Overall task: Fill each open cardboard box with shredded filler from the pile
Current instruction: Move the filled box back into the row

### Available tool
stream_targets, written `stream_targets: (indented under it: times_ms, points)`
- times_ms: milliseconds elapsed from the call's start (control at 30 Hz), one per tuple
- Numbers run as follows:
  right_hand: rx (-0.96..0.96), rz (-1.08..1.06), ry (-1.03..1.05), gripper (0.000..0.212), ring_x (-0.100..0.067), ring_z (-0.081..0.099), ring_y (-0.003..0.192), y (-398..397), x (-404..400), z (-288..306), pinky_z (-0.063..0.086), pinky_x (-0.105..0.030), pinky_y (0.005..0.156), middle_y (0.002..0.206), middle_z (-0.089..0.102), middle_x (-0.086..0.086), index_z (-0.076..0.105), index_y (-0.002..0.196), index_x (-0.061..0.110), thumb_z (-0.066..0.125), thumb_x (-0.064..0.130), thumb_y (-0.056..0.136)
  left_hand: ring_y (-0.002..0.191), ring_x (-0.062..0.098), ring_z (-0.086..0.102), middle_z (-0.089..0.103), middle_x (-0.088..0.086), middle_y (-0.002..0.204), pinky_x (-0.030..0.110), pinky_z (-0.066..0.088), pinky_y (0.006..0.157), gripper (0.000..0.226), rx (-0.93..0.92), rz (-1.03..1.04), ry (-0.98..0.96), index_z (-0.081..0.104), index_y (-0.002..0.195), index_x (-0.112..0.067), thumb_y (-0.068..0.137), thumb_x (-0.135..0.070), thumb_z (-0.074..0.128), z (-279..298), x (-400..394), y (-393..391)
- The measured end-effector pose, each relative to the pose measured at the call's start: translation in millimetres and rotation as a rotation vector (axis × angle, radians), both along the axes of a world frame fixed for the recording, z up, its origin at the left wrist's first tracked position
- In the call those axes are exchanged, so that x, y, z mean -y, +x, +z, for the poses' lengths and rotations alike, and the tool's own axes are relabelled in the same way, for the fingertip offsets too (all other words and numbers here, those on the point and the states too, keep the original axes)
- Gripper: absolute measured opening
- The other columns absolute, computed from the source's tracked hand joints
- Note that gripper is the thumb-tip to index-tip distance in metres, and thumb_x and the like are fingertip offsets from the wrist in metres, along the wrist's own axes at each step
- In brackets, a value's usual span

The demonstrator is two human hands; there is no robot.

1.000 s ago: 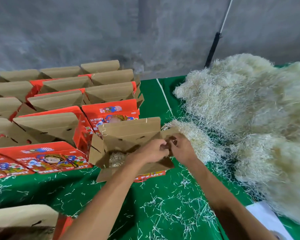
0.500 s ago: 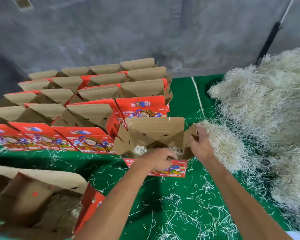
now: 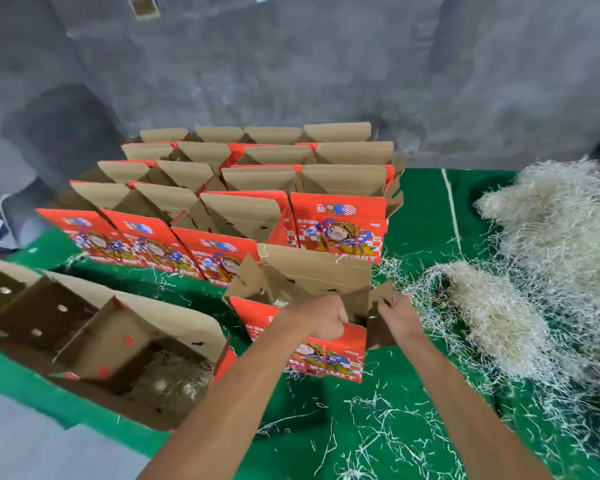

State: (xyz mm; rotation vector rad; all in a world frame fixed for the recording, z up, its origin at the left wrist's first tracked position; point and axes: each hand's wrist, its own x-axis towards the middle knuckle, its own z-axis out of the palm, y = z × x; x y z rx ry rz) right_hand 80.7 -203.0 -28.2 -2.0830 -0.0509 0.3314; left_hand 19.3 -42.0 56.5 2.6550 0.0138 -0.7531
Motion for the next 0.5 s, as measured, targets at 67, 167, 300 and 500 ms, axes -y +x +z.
stream_targets:
  times_ms: [67, 167, 300, 500]
  points:
    - [-0.013, 0.010, -0.018, 0.011, -0.016, 0.058, 0.082, -1, -20, -2, 0.040, -0.025, 0.070, 0.087, 0.059, 0.000, 0.058, 0.094, 0.016, 0.050, 0.013, 0.102, 0.083, 0.011, 0.062, 0.069, 0.008, 0.118, 0.038, 0.053, 0.082, 0.040, 0.028, 0.025, -0.015, 0.073, 0.108, -0.011, 0.079, 0.001, 0.048, 0, -15, -6]
    - [-0.047, 0.033, -0.050, 0.018, -0.019, 0.056, 0.092, -3, -52, -2, 0.041, -0.027, 0.081, 0.095, 0.059, -0.002, 0.060, 0.113, 0.004, 0.051, 0.016, 0.103, 0.074, 0.012, 0.059, 0.071, 0.004, 0.114, 0.031, 0.048, 0.071, 0.039, 0.037, 0.063, -0.011, 0.075, 0.104, -0.016, 0.079, -0.002, 0.050, -1, -38, -12]
    - [-0.075, 0.065, -0.029, 0.022, -0.020, 0.056, 0.098, -10, -95, 2, 0.041, -0.031, 0.089, 0.102, 0.060, -0.006, 0.058, 0.118, -0.001, 0.050, 0.013, 0.103, 0.077, 0.025, 0.067, 0.069, 0.004, 0.089, 0.037, 0.055, 0.070, 0.030, 0.013, 0.099, 0.046, 0.075, 0.094, -0.013, 0.079, -0.005, 0.051, -4, -73, -21]
    - [-0.062, 0.105, 0.063, 0.015, -0.014, 0.063, 0.086, -27, -159, 3, 0.046, -0.025, 0.065, 0.098, 0.065, -0.004, 0.058, 0.104, 0.009, 0.044, 0.014, 0.102, 0.080, 0.032, 0.067, 0.071, 0.013, 0.089, 0.039, 0.058, 0.068, 0.022, 0.023, 0.153, 0.174, 0.073, 0.085, -0.006, 0.078, -0.004, 0.051, 5, -129, -29]
